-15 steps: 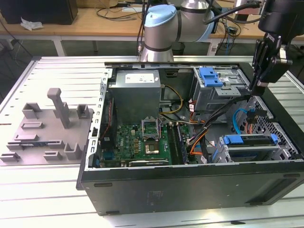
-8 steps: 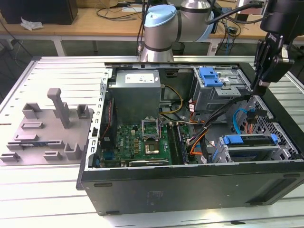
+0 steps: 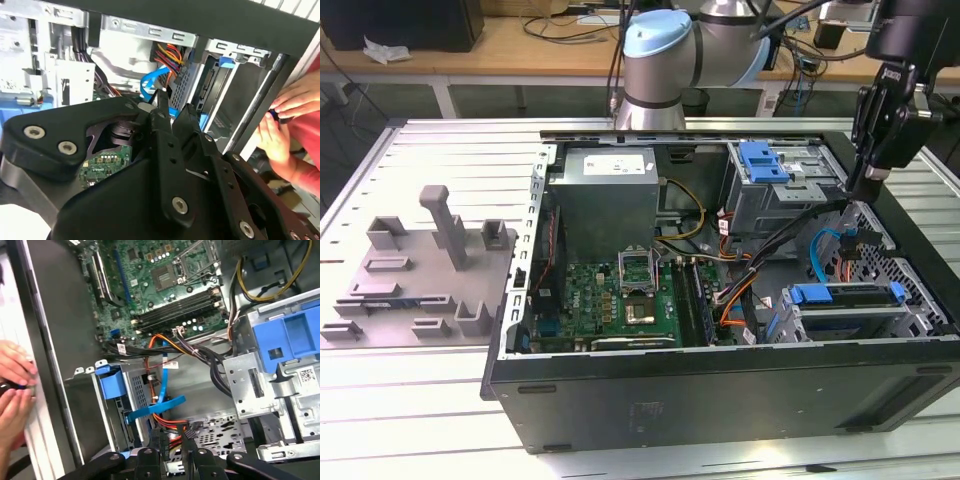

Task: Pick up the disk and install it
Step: 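Insert the first disk wire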

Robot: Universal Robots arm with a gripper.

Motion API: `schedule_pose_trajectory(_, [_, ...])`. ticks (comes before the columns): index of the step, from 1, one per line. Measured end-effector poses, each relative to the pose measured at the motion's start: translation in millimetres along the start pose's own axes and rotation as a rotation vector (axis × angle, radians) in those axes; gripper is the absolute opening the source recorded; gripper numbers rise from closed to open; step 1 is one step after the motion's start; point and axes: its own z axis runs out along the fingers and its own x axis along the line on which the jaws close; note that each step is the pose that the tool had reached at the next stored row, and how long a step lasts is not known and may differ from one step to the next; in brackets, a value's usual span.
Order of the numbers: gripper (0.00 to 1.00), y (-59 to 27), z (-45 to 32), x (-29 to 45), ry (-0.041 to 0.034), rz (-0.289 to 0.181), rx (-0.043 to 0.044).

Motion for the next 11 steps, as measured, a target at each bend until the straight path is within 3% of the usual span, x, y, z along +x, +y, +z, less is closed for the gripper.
schedule_pose_trajectory(3, [0.31, -3.8, 0.3, -6.7, 0.0128, -0.003, -0.0058])
schedule_pose_trajectory(8, [0.31, -3.8, 1.5, -9.2, 0.0418, -0.021, -0.0256])
schedule_pose_trajectory(11, [0.31, -5.7, 3.7, -10.7, 0.0512, -0.034, -0.0287])
